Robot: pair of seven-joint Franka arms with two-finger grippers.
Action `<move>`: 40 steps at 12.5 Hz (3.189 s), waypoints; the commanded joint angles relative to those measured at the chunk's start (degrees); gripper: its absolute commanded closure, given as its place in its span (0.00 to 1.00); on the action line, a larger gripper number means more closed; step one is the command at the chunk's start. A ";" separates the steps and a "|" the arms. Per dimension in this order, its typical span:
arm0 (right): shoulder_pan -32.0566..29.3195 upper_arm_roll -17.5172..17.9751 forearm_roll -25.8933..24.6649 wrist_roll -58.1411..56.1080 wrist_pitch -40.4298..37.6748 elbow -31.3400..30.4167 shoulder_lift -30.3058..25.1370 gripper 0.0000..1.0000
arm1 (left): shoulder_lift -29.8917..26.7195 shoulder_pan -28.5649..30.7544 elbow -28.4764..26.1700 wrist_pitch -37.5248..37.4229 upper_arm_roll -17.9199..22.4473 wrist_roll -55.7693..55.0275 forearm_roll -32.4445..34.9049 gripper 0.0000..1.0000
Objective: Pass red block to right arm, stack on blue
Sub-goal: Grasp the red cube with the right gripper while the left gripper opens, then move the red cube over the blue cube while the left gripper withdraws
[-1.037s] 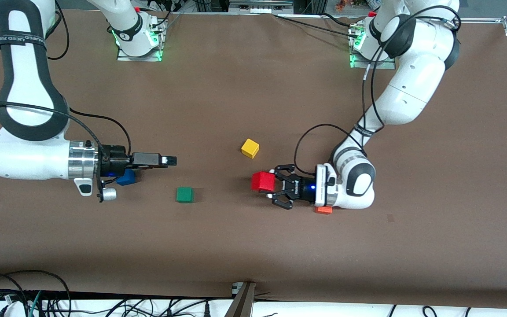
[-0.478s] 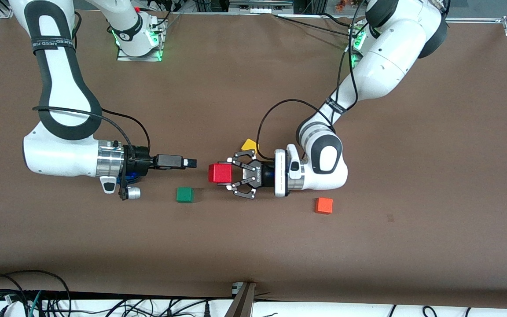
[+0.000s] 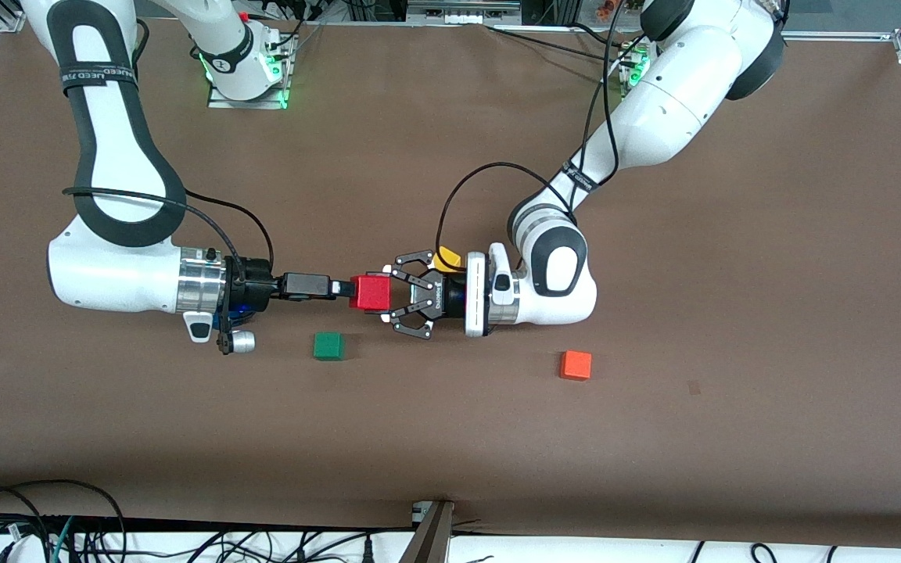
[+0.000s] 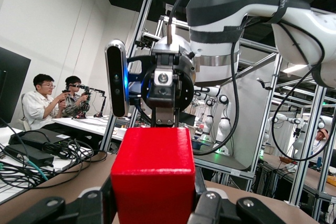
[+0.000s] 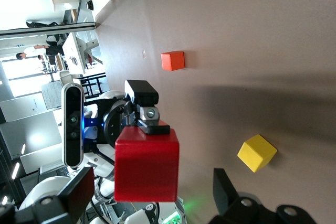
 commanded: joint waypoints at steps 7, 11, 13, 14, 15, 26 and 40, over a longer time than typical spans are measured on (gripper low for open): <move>2.27 -0.14 1.34 3.07 3.78 -1.92 -1.58 0.26 | -2.12 -1.46 -0.97 3.24 -0.03 -0.37 -2.99 1.00; 2.27 -0.14 1.34 3.85 2.90 -1.93 -1.49 1.00 | -2.12 -1.90 -1.05 3.42 -0.12 -0.37 -5.01 1.00; 2.27 -0.14 1.34 3.95 2.55 -1.84 -1.49 1.00 | -2.12 -1.90 -1.05 3.50 -0.20 -0.37 -5.19 1.00; 2.18 -0.14 1.34 3.95 2.55 -1.84 -1.40 1.00 | -2.12 -1.99 -1.14 3.68 -0.20 0.16 -5.45 1.00; 2.18 -0.14 1.34 3.95 2.55 -1.75 -1.40 1.00 | -2.12 -1.99 -1.14 4.46 -0.20 0.34 -5.63 1.00; 1.48 -1.36 -9.01 2.71 1.59 -1.05 -2.80 1.00 | -2.21 6.17 -5.53 -4.03 0.23 0.25 -0.11 0.00; -0.46 -14.46 -55.30 -16.19 -5.65 -0.17 -0.45 1.00 | -8.71 40.80 -1.08 -37.42 1.11 -12.67 62.16 0.00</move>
